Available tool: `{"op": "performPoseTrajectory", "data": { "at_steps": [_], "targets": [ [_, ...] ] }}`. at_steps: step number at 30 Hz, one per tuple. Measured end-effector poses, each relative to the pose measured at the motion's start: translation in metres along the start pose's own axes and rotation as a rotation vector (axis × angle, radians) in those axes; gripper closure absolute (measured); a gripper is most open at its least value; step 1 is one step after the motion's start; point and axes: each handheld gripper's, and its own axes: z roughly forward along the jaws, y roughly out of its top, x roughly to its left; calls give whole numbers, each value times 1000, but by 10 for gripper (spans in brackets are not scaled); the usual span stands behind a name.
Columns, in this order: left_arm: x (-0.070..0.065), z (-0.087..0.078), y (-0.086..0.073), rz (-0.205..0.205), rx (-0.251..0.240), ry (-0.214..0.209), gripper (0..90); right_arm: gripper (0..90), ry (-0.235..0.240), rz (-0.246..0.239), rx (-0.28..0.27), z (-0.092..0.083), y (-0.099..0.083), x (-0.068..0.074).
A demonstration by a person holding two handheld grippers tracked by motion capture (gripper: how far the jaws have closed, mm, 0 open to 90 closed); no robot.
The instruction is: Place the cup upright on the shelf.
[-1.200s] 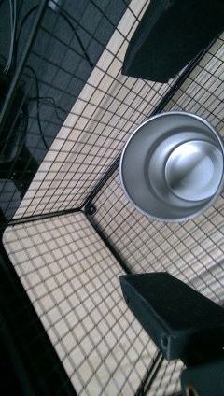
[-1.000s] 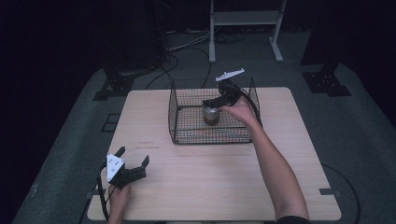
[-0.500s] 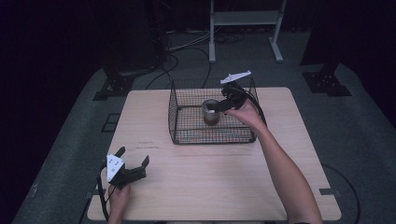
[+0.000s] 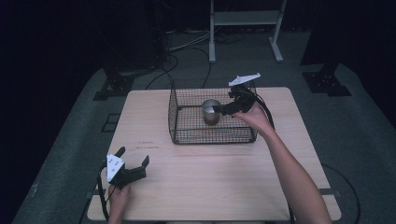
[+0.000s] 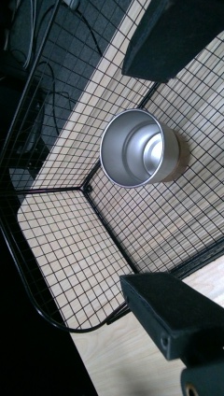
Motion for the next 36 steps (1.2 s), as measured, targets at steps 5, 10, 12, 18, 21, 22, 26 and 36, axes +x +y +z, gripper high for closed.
{"op": "performPoseTrajectory", "data": {
  "at_steps": [5,10,12,18,21,22,26,36],
  "targets": [
    [0,0,0,0,0,0,0,14,6,-4,0,-6,-2,3],
    [0,0,0,1,1,-1,0,14,9,-9,7,-11,-7,6],
    [0,0,0,0,1,0,0,14,15,-11,9,-14,-10,7],
    [0,0,0,0,0,0,0,14,19,-16,7,-18,-13,8],
    [0,0,0,1,1,-1,0,14,19,-22,9,-21,-16,9],
    [0,0,0,0,1,-1,0,14,19,-23,6,-23,-17,9],
    [0,0,0,0,1,-1,0,14,22,-19,-1,-30,-20,10],
    [-1,0,0,1,0,-1,0,14,35,-16,-4,-45,-31,13]
  ]
}}
